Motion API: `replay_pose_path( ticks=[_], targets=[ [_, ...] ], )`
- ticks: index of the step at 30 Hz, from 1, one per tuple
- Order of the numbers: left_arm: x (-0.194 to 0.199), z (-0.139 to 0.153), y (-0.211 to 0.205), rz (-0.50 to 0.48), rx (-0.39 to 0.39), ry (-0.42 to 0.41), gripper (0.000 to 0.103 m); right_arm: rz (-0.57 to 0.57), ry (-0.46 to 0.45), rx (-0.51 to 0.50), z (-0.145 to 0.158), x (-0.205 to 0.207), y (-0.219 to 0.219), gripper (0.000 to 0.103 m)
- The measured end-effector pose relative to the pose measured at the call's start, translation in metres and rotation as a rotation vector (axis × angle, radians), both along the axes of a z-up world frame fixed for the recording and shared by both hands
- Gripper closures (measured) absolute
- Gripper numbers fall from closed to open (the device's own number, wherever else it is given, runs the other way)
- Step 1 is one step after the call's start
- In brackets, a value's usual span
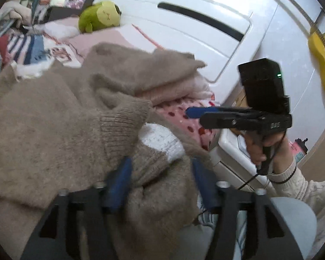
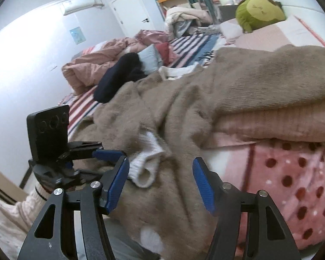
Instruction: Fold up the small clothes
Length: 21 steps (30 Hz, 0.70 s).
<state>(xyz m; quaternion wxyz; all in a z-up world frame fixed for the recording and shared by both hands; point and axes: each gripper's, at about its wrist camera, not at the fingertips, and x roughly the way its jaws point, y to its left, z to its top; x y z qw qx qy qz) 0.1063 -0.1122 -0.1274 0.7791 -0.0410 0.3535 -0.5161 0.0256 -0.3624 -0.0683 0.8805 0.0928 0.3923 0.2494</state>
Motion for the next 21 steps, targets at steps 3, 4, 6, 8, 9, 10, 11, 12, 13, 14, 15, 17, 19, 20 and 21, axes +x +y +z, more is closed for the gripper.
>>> replay_pose_path(
  ticks=[3, 4, 6, 8, 9, 10, 11, 12, 13, 14, 15, 17, 19, 20, 21],
  targets=[
    [-0.017, 0.019, 0.019, 0.100, 0.029, -0.092, 0.023, 0.052, 0.002, 0.013, -0.001, 0.008, 0.019, 0.029],
    [-0.019, 0.024, 0.027, 0.151, 0.050, -0.123, 0.021, 0.066, 0.007, 0.008, -0.003, 0.012, 0.026, 0.029],
    [-0.026, 0.032, 0.046, 0.279, 0.090, -0.180, 0.018, 0.088, 0.036, -0.016, -0.013, 0.024, 0.041, 0.029],
    [-0.030, 0.037, 0.064, 0.399, 0.125, -0.218, 0.005, 0.092, 0.067, -0.045, -0.029, 0.037, 0.053, 0.029],
    [-0.033, 0.040, 0.074, 0.467, 0.143, -0.246, 0.004, 0.088, 0.078, -0.057, -0.037, 0.041, 0.058, 0.042],
    [-0.036, 0.041, 0.082, 0.521, 0.160, -0.273, 0.004, 0.082, 0.081, -0.062, -0.044, 0.043, 0.061, 0.059],
    [-0.038, 0.042, 0.089, 0.558, 0.176, -0.294, 0.004, 0.083, 0.065, -0.045, -0.047, 0.043, 0.063, 0.082],
    [-0.039, 0.044, 0.095, 0.586, 0.191, -0.303, 0.004, 0.081, 0.047, -0.026, -0.044, 0.041, 0.062, 0.085],
    [-0.041, 0.046, 0.102, 0.610, 0.203, -0.306, 0.004, 0.078, 0.026, -0.018, -0.040, 0.038, 0.062, 0.086],
    [-0.042, 0.048, 0.108, 0.634, 0.206, -0.307, 0.004, 0.074, 0.005, -0.028, -0.032, 0.034, 0.061, 0.087],
    [-0.042, 0.050, 0.114, 0.672, 0.209, -0.307, 0.004, 0.073, -0.006, -0.039, -0.026, 0.030, 0.059, 0.088],
    [-0.041, 0.053, 0.121, 0.758, 0.224, -0.311, 0.001, 0.071, -0.027, -0.070, -0.012, 0.018, 0.054, 0.088],
    [-0.044, 0.054, 0.125, 0.814, 0.233, -0.334, 0.001, 0.054, -0.024, -0.108, -0.009, 0.007, 0.047, 0.088],
    [-0.046, 0.054, 0.125, 0.825, 0.236, -0.349, 0.001, 0.032, -0.005, -0.125, -0.014, 0.000, 0.041, 0.088],
    [-0.044, 0.053, 0.124, 0.831, 0.239, -0.357, 0.001, 0.023, 0.017, -0.117, -0.021, -0.004, 0.036, 0.088]
  ],
)
